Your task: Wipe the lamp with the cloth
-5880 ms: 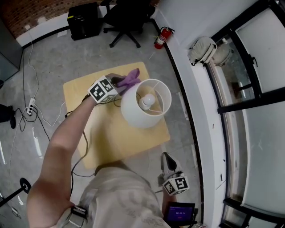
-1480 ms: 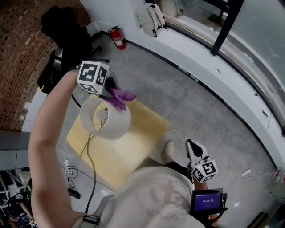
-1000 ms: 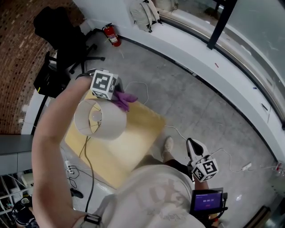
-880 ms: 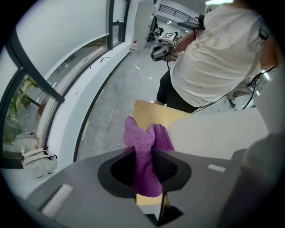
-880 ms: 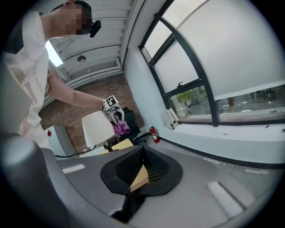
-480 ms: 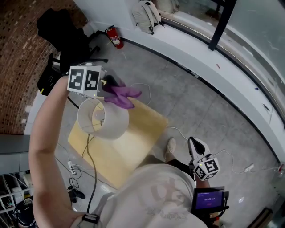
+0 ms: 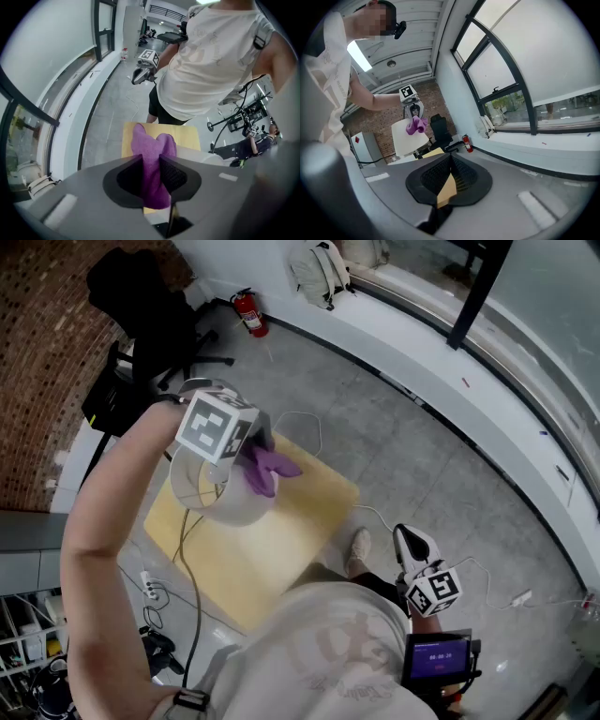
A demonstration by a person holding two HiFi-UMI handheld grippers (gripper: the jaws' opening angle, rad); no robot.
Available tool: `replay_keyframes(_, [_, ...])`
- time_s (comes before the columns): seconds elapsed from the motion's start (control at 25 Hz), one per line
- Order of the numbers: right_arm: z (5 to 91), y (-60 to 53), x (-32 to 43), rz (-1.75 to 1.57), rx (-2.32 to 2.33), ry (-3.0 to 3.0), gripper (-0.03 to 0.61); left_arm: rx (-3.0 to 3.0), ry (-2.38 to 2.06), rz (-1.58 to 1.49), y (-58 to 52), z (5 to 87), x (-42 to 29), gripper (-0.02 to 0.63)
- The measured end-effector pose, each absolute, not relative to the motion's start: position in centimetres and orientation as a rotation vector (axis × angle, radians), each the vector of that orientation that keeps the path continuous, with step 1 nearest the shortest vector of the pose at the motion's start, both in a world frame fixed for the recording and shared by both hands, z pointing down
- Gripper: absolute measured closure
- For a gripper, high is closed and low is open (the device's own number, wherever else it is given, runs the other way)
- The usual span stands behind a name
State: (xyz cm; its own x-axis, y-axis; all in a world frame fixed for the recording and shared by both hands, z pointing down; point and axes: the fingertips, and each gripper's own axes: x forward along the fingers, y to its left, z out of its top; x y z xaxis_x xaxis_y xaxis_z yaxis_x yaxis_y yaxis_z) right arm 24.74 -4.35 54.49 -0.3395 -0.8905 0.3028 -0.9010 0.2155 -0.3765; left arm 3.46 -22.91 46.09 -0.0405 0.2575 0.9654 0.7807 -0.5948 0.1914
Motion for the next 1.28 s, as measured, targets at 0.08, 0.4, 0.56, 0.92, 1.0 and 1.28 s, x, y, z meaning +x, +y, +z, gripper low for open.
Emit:
replay_keyframes(0.08, [54.7, -3.9, 25.2, 0.789, 1.813, -2.417, 0.565, -1.775, -1.125, -1.685, -22.7, 47.6, 3.9, 0.521])
replay_keyframes(0.4, [55.3, -2.6, 26.4, 0.830, 1.876, -2.391, 0.565, -1.516, -1.143, -1.757, -23.3, 54.3, 5.2, 0.520])
replay_keyframes(0.56, [55.5, -2.4, 26.8, 0.827, 1.883, -2.386, 0.565, -1.501, -1.112, -1.730, -23.5, 55.3, 5.9, 0.520])
replay_keyframes(0.92, [54.8, -3.1, 25.8, 0.801, 1.836, -2.428, 0.565, -1.772, -1.008, -1.595, -22.1, 44.5, 6.0, 0.520])
replay_keyframes(1.0, [54.9, -3.3, 25.4, 0.794, 1.818, -2.442, 0.565, -1.799, -1.005, -1.587, -21.5, 42.3, 5.2, 0.520])
replay_keyframes(1.28, [55.2, -3.2, 25.2, 0.796, 1.771, -2.467, 0.565, -1.726, -1.068, -1.656, -18.5, 41.7, 1.7, 0.518])
